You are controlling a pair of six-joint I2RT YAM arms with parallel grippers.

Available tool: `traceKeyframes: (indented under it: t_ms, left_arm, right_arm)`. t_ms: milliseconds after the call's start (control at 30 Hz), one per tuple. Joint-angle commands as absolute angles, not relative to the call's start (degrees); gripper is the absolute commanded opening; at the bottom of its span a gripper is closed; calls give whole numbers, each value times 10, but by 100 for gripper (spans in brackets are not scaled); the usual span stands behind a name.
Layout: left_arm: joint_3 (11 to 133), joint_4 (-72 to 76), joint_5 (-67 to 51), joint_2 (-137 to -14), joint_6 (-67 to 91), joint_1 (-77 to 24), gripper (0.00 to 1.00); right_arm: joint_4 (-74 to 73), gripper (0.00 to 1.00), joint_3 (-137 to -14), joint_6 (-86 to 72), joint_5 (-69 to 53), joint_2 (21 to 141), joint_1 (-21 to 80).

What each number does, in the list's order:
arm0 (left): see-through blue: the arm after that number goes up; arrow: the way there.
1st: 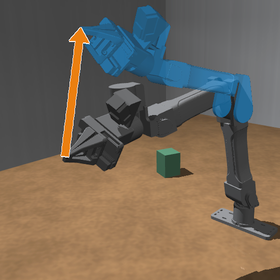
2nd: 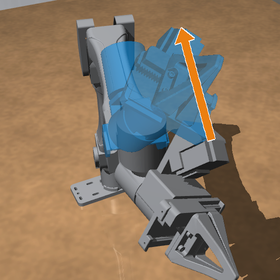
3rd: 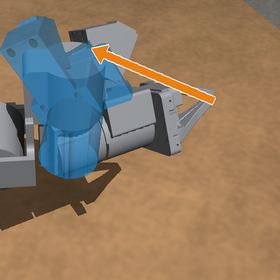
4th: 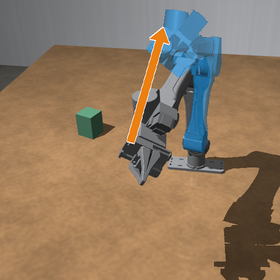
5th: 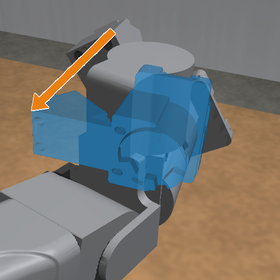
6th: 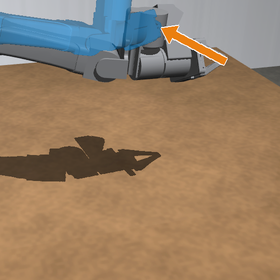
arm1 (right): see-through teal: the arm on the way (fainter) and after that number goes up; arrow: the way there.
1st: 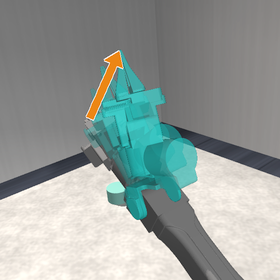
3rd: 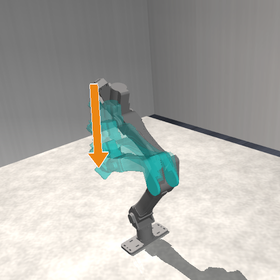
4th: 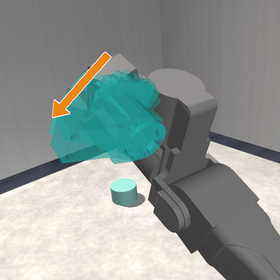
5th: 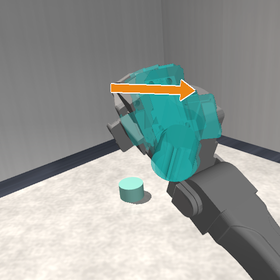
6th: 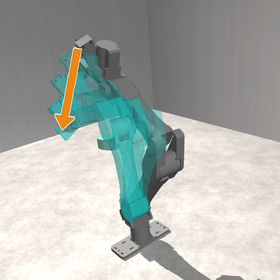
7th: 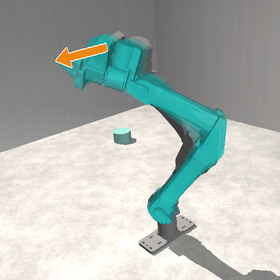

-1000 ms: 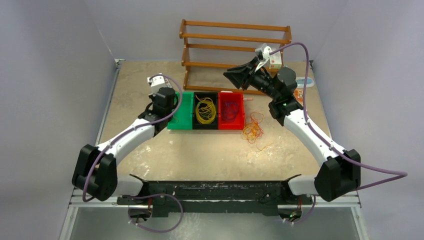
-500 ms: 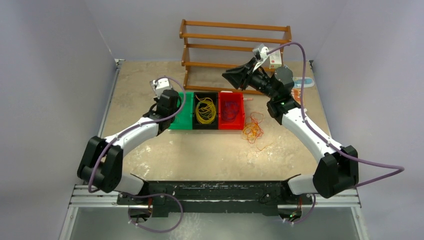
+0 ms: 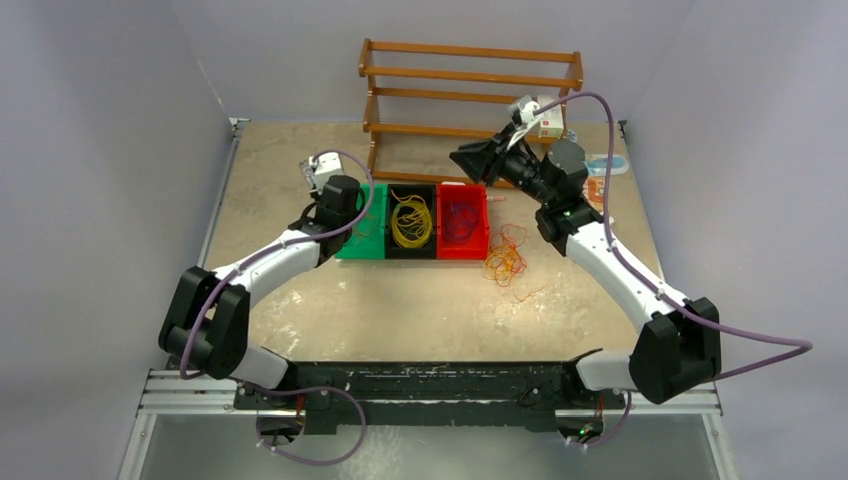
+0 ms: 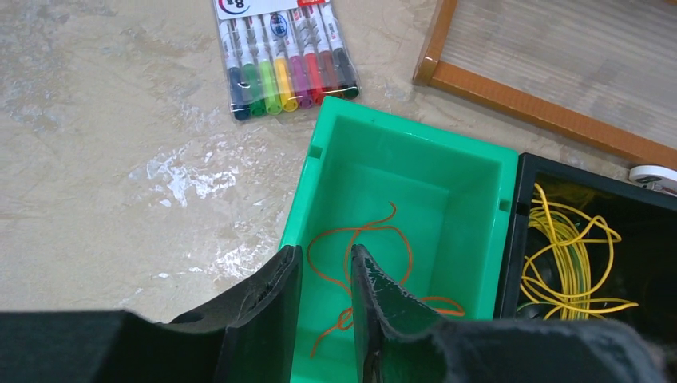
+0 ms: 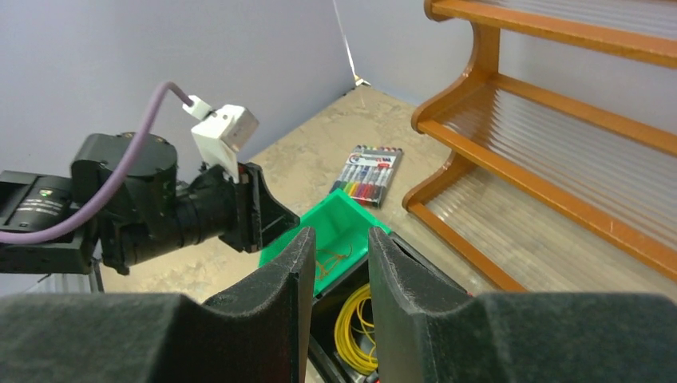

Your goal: Untangle the cables

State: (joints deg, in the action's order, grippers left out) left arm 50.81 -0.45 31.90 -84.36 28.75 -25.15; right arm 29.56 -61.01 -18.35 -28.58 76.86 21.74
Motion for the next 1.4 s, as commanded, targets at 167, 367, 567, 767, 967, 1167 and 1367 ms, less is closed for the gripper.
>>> traceKeyframes:
  t_ms: [167,367,567,767,967,1167,1367]
  left_arm:
    - [533,19,310,-810,284,-249,30]
    - [533,21,295,-798,286,-249,33]
    - [533,17,293,-782,286,-249,36]
    - [528,16,284,-763,286,-249,39]
    - [525,13,292,-736,284,-249,45]
    - [528,9,300,-724,281,-249,47]
    - [530,5,300,-721,281,-249,47]
  right_arm:
    - [257,34,-586,-160,-193,721,220]
    - [240,34,-551,-170,-138,694,220]
    - [223,36,-514,-201,-78,666,220]
    - [220,37,-485,-220,-29,635,220]
    - [208,40,-465,-239,36,605,220]
    - [189,44,-460,-254,97,588,220]
    - [181,45,-456,-265,120,579,220]
